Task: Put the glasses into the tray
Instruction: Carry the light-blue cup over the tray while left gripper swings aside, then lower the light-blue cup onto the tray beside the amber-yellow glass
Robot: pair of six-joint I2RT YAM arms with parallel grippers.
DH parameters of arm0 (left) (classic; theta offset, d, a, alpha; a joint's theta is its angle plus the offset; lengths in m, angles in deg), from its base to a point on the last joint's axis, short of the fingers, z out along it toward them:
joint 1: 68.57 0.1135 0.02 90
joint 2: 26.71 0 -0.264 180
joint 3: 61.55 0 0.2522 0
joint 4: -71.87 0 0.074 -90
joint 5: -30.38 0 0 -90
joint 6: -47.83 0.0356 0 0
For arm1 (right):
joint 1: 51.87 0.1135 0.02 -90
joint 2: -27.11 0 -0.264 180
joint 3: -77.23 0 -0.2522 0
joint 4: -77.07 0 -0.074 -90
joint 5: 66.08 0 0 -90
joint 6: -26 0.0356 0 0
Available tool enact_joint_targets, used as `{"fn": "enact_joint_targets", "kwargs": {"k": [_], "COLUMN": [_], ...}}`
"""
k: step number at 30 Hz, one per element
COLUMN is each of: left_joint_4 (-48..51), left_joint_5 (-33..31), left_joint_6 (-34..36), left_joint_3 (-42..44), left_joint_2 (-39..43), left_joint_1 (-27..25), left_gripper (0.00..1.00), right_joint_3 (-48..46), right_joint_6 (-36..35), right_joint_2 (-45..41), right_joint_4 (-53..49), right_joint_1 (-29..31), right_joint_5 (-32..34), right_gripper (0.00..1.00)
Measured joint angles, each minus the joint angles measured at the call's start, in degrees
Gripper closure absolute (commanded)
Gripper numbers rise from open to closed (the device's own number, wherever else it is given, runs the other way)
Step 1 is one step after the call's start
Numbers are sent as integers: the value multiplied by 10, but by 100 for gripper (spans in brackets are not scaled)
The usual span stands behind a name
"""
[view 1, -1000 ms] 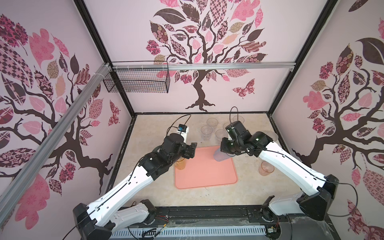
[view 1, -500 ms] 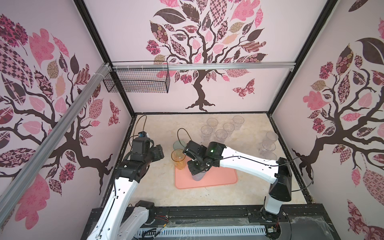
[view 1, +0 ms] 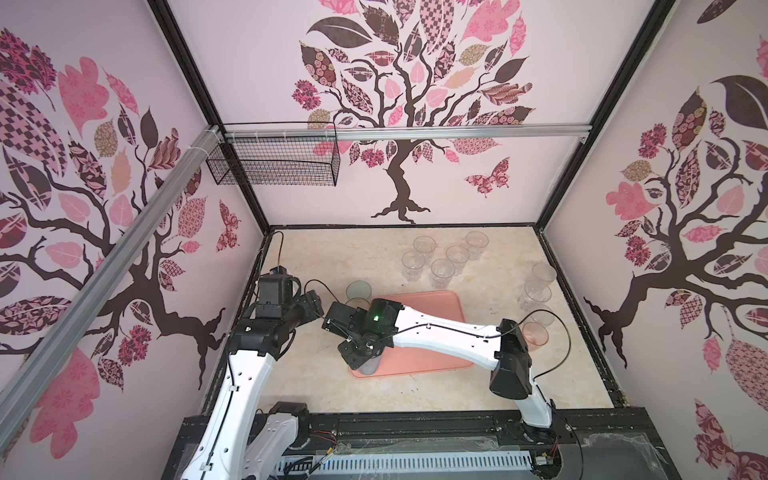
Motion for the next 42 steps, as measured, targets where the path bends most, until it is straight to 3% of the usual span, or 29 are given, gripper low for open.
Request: {"fn": "enact_joint_targets", "kwargs": {"k": [13,19,23,36,42], "left_joint_4": [-1,-1,-10,-37,-47], "left_joint_5": [-1,0,3,14,28], "left_joint_6": [0,0,-1,-2,9], "left_joint_3": [0,0,0,-2,-16], "left_joint_2": [3,3,4,14,7], "left_joint_1": [0,0,1,2,-1], "left_gripper": [23,24,24,24,24], "right_joint_3": [40,58,76,90,57], "right_joint_6": [-19,-18,-24,-27,-24], "right_joint_2": [40,49,54,50,-3], "right_joint_4": [-14,-20,-33,-38,-9], "right_joint_1": [5,5,5,-4,-45], "right_joint_5": [5,3,7,10,-14], "right_gripper": [99,77,69,63,59]}}
